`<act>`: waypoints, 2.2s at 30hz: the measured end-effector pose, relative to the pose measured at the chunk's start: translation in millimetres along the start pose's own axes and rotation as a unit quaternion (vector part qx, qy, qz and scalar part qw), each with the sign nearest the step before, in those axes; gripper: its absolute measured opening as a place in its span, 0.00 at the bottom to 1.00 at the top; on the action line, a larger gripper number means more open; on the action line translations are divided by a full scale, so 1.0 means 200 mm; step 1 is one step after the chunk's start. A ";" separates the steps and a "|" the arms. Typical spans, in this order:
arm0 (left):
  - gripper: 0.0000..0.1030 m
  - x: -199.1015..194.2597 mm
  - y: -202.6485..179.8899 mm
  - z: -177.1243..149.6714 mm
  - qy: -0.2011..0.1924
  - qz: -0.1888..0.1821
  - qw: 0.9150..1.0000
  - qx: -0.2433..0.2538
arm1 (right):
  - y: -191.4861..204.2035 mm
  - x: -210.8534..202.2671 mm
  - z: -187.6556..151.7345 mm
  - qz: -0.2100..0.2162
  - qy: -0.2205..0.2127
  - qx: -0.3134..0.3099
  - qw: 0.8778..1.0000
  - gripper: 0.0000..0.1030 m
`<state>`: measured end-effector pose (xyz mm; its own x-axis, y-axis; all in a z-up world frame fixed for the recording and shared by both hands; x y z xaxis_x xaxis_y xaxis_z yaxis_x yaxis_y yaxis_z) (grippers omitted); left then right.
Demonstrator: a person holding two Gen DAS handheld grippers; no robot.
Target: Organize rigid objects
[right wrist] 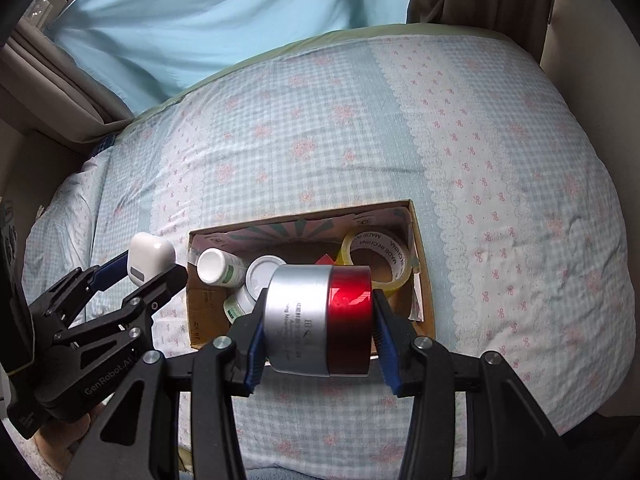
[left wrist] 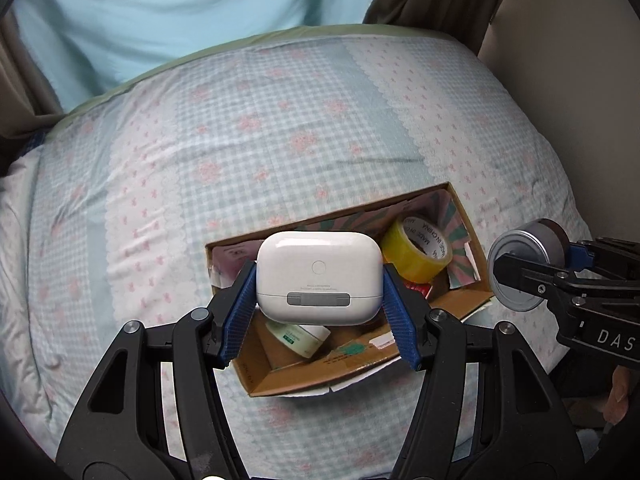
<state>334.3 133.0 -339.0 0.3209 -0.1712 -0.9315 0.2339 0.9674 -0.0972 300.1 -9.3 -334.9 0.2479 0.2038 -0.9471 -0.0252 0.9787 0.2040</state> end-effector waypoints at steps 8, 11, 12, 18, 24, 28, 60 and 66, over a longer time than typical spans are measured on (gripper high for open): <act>0.55 0.39 0.05 0.02 0.071 -0.003 0.997 -0.001 | 0.02 0.36 -0.07 -0.019 0.074 -0.024 0.997 0.41; 0.55 0.51 0.06 0.03 0.092 0.004 0.996 0.014 | 0.03 0.46 -0.12 -0.002 0.091 -0.029 0.995 0.42; 0.55 0.55 0.07 0.03 0.097 0.006 0.995 0.016 | 0.03 0.49 -0.14 -0.002 0.097 -0.034 0.995 0.42; 0.56 0.70 0.05 0.08 0.126 0.020 0.991 0.043 | 0.01 0.64 -0.17 -0.013 0.124 -0.051 0.991 0.42; 0.56 0.74 0.02 0.05 0.129 0.041 0.987 0.086 | 0.03 0.74 -0.20 -0.001 0.131 -0.075 0.988 0.42; 0.56 0.75 -0.01 -0.02 0.137 0.039 0.983 0.112 | 0.00 0.78 -0.24 -0.007 0.142 -0.068 0.988 0.41; 1.00 0.28 0.00 -0.05 0.084 0.027 0.994 0.068 | 0.01 0.48 -0.33 -0.013 0.068 -0.040 0.997 1.00; 1.00 0.00 0.00 -0.06 0.035 0.023 0.998 0.049 | -0.02 0.18 -0.24 -0.017 0.028 -0.036 0.999 1.00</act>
<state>323.2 135.7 -343.4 0.2699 -0.1105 -0.9565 0.3108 0.9502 -0.0221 263.1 -4.3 -382.2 0.1950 0.1701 -0.9659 -0.0882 0.9839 0.1554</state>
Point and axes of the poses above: each gripper's, at about its wrist camera, not at the fingertips, and x roughly the way its jaws point, y to its left, z to its top, the point moved 8 cm from there along x, roughly the way its jaws point, and after that the axes turned 6 degrees about -x, right-handed, at the moved point
